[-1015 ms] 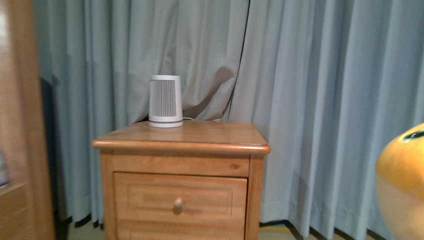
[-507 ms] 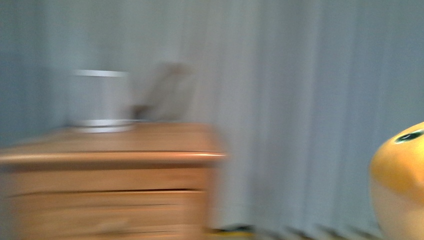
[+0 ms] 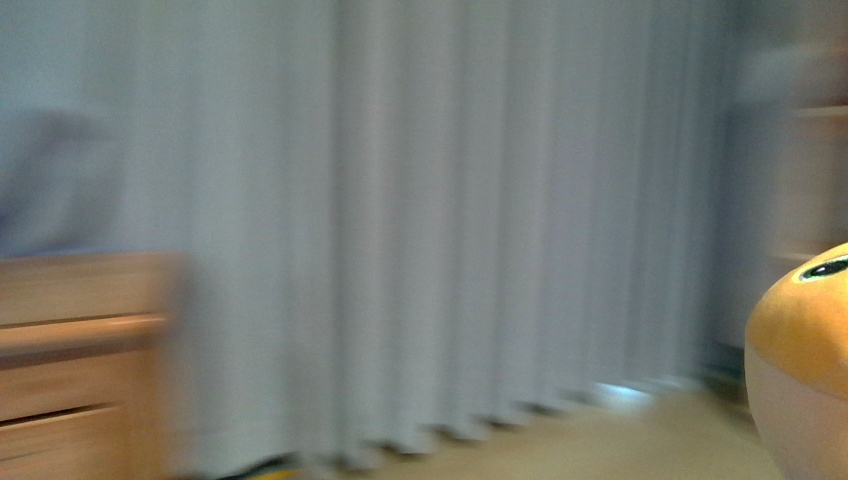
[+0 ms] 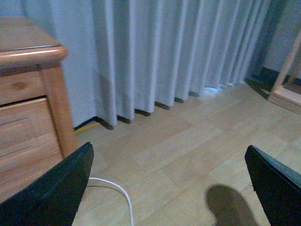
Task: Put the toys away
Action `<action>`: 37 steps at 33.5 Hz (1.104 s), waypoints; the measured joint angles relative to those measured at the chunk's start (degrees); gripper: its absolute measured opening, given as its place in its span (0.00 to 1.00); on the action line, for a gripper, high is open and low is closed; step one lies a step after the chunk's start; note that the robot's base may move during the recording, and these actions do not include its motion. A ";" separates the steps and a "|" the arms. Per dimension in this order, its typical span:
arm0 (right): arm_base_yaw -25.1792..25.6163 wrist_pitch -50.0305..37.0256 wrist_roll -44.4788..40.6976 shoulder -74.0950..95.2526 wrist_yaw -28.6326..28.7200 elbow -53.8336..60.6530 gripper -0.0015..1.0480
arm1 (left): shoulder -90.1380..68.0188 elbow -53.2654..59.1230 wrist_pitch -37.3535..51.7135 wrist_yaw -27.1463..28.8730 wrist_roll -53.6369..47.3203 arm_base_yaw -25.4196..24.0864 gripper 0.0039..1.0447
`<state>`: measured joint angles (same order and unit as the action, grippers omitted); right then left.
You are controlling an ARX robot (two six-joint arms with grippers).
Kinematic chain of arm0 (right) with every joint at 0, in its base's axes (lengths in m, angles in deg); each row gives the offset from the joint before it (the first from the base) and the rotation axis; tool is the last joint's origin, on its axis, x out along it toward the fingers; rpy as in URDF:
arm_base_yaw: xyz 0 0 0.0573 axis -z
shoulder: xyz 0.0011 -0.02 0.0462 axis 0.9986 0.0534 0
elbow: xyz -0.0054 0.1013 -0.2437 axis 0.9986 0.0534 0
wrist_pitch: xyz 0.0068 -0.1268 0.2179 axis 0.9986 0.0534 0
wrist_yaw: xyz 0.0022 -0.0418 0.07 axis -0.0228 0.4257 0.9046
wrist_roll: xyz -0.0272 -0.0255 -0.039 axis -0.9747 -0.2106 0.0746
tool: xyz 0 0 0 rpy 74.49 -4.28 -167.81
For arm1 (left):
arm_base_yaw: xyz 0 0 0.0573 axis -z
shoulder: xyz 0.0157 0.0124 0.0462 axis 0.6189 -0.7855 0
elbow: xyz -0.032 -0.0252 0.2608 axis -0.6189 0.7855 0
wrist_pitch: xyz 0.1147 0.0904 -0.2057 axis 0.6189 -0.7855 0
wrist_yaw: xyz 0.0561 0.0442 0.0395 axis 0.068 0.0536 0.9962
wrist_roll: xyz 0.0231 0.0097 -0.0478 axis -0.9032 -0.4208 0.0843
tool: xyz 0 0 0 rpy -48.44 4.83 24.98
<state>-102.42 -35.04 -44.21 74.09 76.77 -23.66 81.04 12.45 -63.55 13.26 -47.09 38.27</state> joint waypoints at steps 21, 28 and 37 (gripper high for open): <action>0.00 0.00 0.00 0.02 0.09 0.00 0.11 | 0.00 0.00 0.00 0.00 0.00 0.00 0.94; 0.00 0.00 0.00 0.00 0.02 0.00 0.11 | -0.11 0.00 0.00 0.00 0.00 0.00 0.94; 0.00 0.00 0.00 -0.02 0.04 0.00 0.11 | -0.02 0.00 0.00 0.00 0.00 0.00 0.94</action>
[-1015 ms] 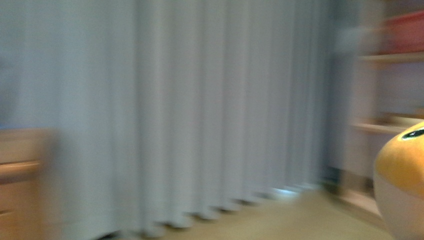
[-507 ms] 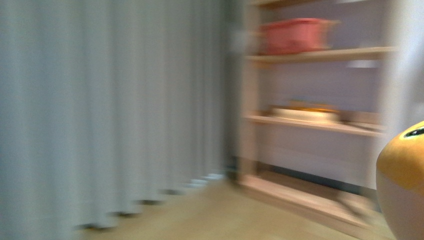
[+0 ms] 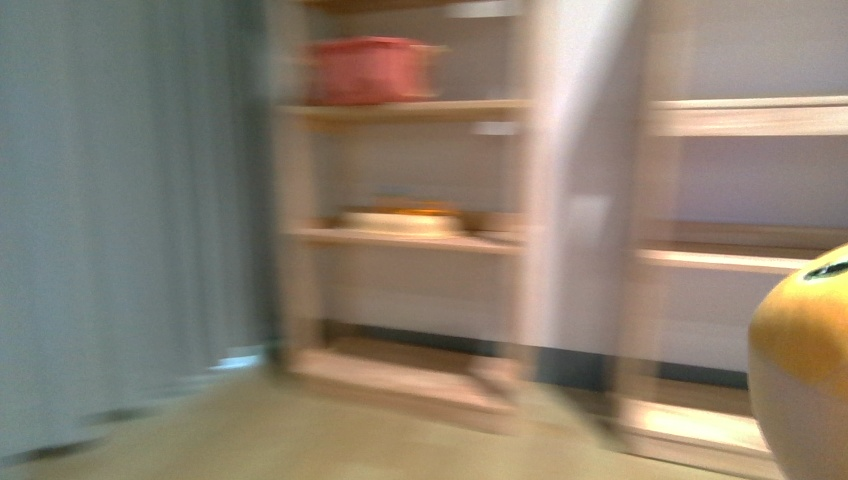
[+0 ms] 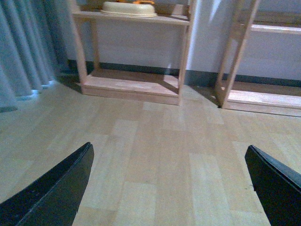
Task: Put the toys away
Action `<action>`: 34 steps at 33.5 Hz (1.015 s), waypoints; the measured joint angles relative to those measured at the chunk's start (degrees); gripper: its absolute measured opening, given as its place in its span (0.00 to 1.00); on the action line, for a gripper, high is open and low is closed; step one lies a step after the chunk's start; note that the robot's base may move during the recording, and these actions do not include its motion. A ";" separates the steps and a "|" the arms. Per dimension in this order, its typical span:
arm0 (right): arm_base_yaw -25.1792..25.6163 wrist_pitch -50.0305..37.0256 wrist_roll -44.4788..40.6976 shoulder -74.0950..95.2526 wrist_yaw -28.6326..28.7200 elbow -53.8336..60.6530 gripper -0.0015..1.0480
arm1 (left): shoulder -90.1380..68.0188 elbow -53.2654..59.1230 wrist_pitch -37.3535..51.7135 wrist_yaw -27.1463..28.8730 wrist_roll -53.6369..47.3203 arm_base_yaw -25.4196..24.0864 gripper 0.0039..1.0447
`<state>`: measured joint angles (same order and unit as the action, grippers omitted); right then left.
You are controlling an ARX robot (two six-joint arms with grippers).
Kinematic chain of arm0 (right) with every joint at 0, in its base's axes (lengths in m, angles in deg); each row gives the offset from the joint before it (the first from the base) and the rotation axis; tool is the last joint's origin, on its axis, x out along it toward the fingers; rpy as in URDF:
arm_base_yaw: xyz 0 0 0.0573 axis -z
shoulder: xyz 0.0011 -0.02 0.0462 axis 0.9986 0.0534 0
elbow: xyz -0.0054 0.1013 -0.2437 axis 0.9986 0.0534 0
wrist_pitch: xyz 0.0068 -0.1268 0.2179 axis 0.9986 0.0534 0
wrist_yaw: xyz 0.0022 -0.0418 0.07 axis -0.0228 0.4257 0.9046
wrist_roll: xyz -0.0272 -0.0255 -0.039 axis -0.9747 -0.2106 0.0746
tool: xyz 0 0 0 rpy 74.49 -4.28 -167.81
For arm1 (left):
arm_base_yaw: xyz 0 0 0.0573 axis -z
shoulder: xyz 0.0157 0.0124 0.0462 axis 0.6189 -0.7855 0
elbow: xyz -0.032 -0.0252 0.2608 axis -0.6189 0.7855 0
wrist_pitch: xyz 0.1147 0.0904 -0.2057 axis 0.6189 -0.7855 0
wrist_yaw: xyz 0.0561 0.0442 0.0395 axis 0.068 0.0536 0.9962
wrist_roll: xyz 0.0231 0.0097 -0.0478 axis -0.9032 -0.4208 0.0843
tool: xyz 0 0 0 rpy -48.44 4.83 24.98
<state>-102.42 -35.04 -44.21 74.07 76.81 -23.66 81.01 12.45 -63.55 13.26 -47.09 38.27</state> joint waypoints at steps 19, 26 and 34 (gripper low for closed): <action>0.04 0.00 0.00 -0.09 0.31 0.00 0.11 | 0.13 0.00 0.00 0.00 -0.02 0.07 0.94; 0.07 0.00 0.00 0.00 0.00 0.00 0.11 | 0.02 0.00 0.00 -0.07 -0.02 0.07 0.94; 0.07 0.00 0.00 -0.04 0.02 0.00 0.11 | 0.07 0.00 0.00 -0.04 0.00 0.07 0.94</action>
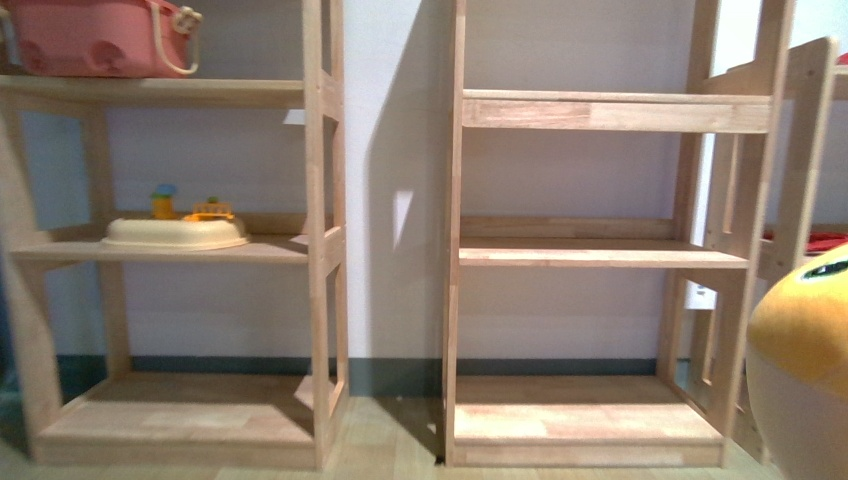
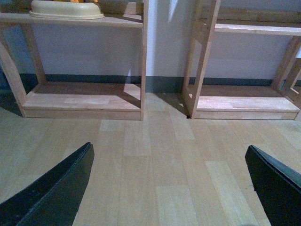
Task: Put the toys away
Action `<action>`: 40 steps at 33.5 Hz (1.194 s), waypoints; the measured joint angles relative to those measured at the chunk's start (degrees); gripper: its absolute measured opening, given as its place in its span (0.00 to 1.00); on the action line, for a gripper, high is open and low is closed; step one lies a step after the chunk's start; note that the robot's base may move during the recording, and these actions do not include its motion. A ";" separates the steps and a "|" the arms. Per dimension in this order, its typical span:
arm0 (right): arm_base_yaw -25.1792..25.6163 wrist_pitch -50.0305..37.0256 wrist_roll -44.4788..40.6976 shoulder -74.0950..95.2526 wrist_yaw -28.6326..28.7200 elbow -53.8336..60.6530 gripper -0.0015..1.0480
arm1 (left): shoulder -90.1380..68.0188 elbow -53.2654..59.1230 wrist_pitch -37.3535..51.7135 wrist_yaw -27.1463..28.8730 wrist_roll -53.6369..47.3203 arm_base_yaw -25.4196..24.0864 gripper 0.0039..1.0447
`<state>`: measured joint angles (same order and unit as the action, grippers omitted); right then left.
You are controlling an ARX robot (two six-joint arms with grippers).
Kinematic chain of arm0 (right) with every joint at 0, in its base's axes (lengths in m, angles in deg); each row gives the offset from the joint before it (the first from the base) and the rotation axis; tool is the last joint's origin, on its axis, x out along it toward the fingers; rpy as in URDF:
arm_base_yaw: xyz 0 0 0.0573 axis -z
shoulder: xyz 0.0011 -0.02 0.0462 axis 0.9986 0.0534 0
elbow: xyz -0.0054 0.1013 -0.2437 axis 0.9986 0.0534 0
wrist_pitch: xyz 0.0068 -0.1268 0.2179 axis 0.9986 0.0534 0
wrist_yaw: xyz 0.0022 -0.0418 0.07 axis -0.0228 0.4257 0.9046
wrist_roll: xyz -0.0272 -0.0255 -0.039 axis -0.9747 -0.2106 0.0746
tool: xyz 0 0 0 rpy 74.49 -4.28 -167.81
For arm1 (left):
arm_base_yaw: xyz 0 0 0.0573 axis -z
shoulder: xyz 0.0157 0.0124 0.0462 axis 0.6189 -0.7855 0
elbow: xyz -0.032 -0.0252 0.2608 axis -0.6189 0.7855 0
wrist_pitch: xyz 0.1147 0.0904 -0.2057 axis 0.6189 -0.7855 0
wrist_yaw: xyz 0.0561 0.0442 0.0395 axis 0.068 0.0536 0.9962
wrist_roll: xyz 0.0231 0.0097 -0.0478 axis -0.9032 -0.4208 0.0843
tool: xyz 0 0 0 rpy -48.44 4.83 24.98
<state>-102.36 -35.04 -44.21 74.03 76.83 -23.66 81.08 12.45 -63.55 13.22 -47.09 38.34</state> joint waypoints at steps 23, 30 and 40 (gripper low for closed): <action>0.00 0.00 0.00 0.07 0.00 0.00 0.11 | 0.02 0.00 0.00 0.02 0.00 0.00 0.94; 0.00 0.00 0.00 0.07 0.04 0.02 0.11 | -0.02 0.00 0.00 0.02 0.00 0.00 0.94; 0.00 0.00 0.00 0.04 0.02 0.02 0.11 | 0.02 0.00 0.00 0.02 0.00 0.00 0.94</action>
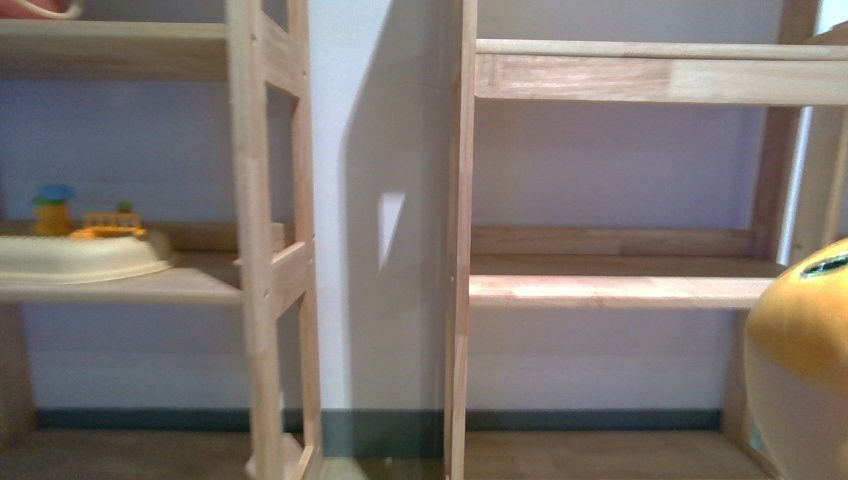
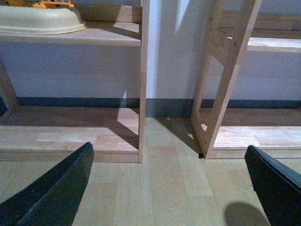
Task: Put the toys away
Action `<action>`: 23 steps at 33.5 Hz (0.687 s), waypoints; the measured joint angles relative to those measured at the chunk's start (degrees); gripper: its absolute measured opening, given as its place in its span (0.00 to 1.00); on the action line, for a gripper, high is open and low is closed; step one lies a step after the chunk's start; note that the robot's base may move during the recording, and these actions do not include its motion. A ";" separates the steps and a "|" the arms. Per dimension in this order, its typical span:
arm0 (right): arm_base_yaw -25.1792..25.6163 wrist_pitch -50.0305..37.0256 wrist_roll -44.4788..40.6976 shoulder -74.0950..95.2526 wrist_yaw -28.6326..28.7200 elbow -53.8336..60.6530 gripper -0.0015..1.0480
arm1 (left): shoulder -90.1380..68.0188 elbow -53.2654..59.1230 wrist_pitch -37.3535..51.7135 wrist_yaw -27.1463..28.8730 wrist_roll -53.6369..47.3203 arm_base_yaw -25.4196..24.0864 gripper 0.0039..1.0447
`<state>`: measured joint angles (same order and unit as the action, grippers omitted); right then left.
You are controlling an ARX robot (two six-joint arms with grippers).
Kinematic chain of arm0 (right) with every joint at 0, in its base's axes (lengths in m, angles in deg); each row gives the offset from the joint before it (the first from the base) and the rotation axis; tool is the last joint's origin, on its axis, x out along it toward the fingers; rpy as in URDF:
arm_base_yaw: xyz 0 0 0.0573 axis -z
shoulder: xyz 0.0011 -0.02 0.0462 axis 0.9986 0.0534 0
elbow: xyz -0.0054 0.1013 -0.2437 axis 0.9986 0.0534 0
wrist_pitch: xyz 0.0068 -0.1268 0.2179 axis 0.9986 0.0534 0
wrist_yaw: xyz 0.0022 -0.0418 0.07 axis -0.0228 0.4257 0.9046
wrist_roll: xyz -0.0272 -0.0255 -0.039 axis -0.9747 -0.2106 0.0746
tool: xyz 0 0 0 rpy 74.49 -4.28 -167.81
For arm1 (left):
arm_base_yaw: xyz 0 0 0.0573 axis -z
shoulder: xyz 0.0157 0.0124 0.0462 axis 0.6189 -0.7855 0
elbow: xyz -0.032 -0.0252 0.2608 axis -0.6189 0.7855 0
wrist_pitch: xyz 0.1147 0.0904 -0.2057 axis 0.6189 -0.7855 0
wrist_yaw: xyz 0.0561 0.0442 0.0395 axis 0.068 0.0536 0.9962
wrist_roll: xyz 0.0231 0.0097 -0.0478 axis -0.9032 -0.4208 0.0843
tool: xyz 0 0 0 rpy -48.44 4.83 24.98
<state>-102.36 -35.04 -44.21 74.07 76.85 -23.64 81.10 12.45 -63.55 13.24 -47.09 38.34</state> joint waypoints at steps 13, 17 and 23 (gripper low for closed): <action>0.00 0.00 0.00 0.02 0.04 0.02 0.11 | -0.02 0.00 0.00 0.00 0.00 0.00 0.94; 0.00 0.00 0.00 0.04 0.09 0.02 0.11 | -0.04 0.00 0.00 0.00 0.00 0.00 0.94; 0.00 0.00 0.02 0.00 0.02 0.02 0.11 | -0.02 0.00 0.00 -0.04 -0.02 0.00 0.94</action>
<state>-102.36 -35.04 -44.19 74.07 76.88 -23.62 81.08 12.45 -63.55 13.20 -47.12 38.34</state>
